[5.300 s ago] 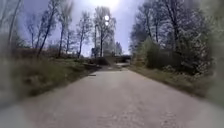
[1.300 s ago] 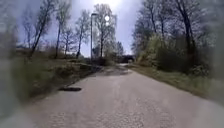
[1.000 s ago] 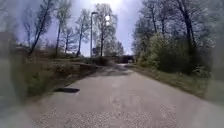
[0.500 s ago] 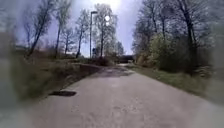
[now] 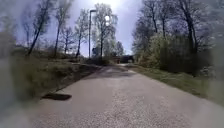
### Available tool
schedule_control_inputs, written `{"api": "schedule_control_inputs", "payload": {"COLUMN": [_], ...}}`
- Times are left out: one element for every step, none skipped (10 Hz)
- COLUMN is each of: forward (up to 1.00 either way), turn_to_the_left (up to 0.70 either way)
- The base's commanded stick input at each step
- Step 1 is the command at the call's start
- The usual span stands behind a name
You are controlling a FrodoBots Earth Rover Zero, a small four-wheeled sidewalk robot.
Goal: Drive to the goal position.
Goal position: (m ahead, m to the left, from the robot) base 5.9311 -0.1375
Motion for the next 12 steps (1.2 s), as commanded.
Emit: {"api": "schedule_control_inputs", "payload": {"forward": [0.70,0.70,0.70,0.70,0.70,0.70,0.70,0.70,0.70,0.70,0.70,0.70], "turn_to_the_left": [0.00,0.00,0.00,0.00,0.00,0.00,0.00,0.00,0.00,0.00,0.00,0.00]}}
